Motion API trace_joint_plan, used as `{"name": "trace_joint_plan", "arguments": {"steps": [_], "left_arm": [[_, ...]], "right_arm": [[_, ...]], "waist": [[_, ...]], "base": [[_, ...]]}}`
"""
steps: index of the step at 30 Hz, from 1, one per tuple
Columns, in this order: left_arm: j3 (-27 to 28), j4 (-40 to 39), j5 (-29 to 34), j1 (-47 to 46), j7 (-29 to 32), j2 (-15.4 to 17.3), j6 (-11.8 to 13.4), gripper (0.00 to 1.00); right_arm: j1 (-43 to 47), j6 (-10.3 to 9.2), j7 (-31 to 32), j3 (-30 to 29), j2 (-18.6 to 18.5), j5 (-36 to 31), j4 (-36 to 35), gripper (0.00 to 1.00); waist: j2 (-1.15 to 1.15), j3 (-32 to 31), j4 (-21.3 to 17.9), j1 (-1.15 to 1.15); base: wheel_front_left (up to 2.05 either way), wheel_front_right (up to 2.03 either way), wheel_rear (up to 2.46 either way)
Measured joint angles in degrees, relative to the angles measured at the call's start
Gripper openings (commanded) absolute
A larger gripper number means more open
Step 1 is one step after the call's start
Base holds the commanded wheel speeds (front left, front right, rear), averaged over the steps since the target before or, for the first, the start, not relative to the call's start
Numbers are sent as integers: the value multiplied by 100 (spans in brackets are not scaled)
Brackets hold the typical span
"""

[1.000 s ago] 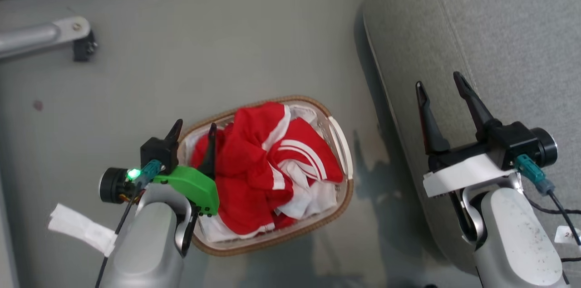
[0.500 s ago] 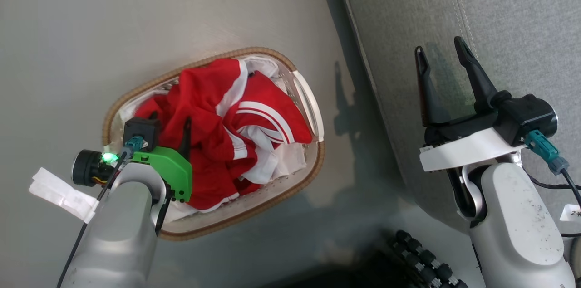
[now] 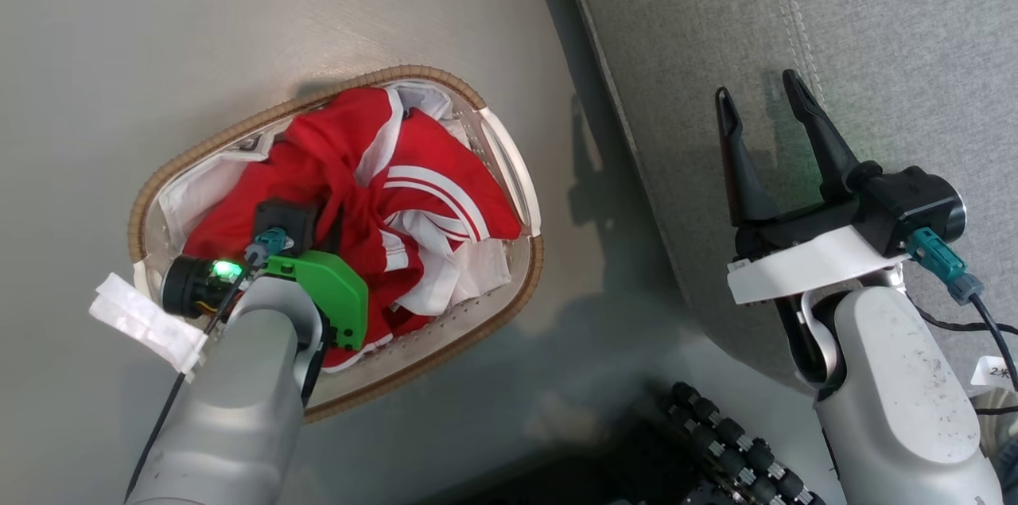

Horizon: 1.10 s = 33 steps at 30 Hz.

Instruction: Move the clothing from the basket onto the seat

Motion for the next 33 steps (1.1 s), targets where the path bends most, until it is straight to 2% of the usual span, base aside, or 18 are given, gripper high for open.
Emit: {"name": "trace_joint_plan", "arguments": {"steps": [7,14,23,33], "left_arm": [[-348,-211,-297,141,-26,-37,0,0],[-480,-975,-413,597,-33,125,0,0],[-637,-2025,-123,1404,-34,311,0,0],[-1137,-2776,36,1557,-33,488,0,0]], "right_arm": [[70,1,0,-40,2,-172,114,100],[420,1,0,-104,4,-449,286,100],[1198,1,0,-197,5,-777,508,100],[1985,1,0,-118,5,-892,643,100]], "waist": [[0,-388,130,0],[0,-1023,281,0],[0,-2171,493,-1],[0,-3612,738,-1]], "base": [[0,0,0],[0,0,0],[0,0,0],[0,0,0]]}}
